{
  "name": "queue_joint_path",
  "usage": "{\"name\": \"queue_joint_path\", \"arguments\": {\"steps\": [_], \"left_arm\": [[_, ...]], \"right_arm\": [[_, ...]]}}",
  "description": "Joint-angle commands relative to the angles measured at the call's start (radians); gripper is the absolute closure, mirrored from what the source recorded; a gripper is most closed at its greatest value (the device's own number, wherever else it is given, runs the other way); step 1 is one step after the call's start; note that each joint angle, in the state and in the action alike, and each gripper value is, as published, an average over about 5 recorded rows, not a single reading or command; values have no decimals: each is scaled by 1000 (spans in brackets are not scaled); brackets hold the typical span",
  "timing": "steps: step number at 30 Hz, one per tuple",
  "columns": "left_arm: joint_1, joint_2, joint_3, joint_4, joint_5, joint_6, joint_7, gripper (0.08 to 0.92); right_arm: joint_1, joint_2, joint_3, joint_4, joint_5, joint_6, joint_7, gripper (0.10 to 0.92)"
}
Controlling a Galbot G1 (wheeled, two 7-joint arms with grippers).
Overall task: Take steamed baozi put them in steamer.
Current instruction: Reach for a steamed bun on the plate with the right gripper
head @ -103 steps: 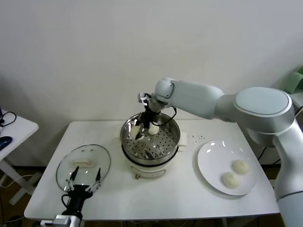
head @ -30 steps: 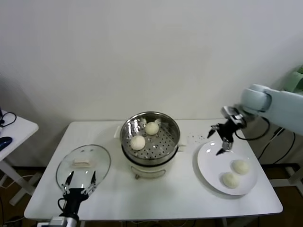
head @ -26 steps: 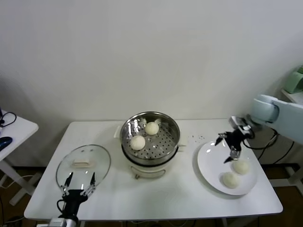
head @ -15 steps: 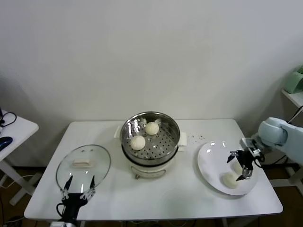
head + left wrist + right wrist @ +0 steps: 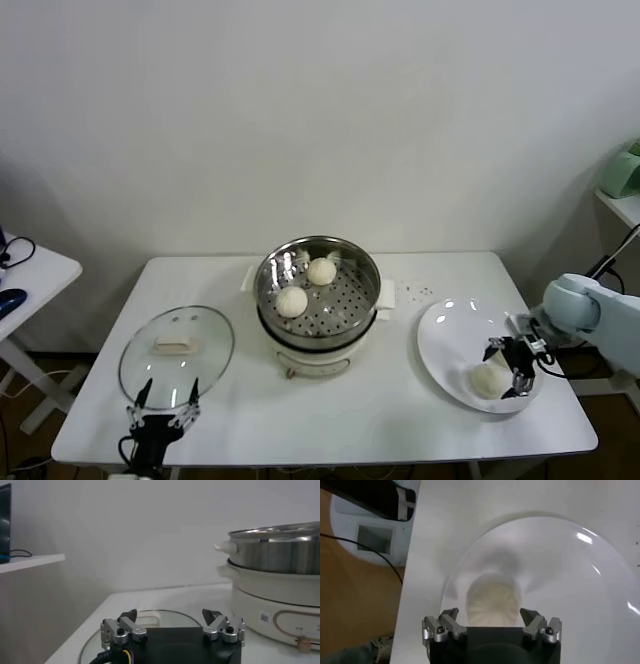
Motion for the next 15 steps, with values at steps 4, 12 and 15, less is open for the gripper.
{"name": "queue_joint_path", "arguments": {"steps": [4, 12, 15], "left_arm": [[-2, 2, 2, 7, -2, -4, 2, 177], [-6, 4, 1, 12, -3, -4, 1, 177], [-7, 4, 2, 13, -2, -3, 1, 177]], "right_arm": [[-45, 29, 28, -26, -22, 3, 8, 203], [-43, 33, 24, -34, -26, 0, -4, 203], [-44, 35, 27, -38, -27, 0, -5, 203]]}}
